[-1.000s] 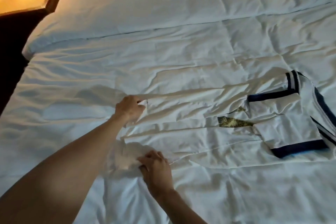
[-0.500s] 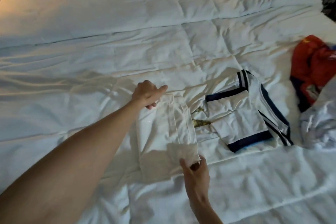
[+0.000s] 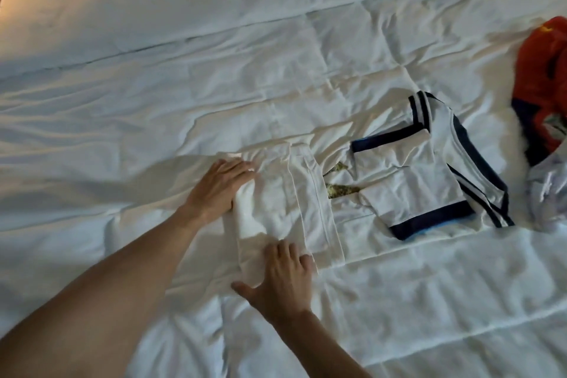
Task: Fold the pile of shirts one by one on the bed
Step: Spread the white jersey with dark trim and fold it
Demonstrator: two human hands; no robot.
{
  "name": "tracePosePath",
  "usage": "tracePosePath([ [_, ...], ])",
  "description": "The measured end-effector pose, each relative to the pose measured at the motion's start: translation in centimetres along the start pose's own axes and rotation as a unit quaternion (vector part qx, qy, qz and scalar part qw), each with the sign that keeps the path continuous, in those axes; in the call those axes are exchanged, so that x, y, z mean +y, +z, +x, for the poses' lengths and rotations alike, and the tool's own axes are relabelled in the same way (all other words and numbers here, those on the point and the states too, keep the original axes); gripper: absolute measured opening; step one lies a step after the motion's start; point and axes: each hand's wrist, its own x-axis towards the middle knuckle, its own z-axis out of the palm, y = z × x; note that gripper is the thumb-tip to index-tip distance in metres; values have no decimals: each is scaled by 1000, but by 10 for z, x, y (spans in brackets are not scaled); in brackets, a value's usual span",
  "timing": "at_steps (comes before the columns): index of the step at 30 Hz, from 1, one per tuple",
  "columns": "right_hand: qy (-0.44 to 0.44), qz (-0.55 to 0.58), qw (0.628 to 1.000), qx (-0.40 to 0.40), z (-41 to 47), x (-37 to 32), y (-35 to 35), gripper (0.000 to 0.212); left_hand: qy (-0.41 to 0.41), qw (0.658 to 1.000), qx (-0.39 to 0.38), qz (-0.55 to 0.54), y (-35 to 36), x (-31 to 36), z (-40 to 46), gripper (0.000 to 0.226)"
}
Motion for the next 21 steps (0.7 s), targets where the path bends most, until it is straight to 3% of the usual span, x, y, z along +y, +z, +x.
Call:
tracePosePath([
  [2,-8,-33,999,-34,6,-11,7,72,-10,1000,-11,6,5,1,0,53],
  [6,-7,-39,999,-17,11,-14,-3,27,-20,999,-26,24,0,-3,-6,49],
  [8,7,-21,999,-47,7,-12,-11,16,-19,999,-26,27,-6,-2,-15,49],
  [13,6,77,996,-55,-23,-7,-17,18,-43,998,-49,20,-21,5,-62,57],
  [17,-1,186,973,-139,-58,-5,-20,23,-55,998,-18,16,-48,22,-121,23],
  [19,-5,232,956,-179,-82,-6,-23,31,-61,996,-66,21,-70,41,-147,21],
  [21,-4,256,934,-248,-103,-5,-33,40,-71,971,-226,44,-96,60,-162,18],
])
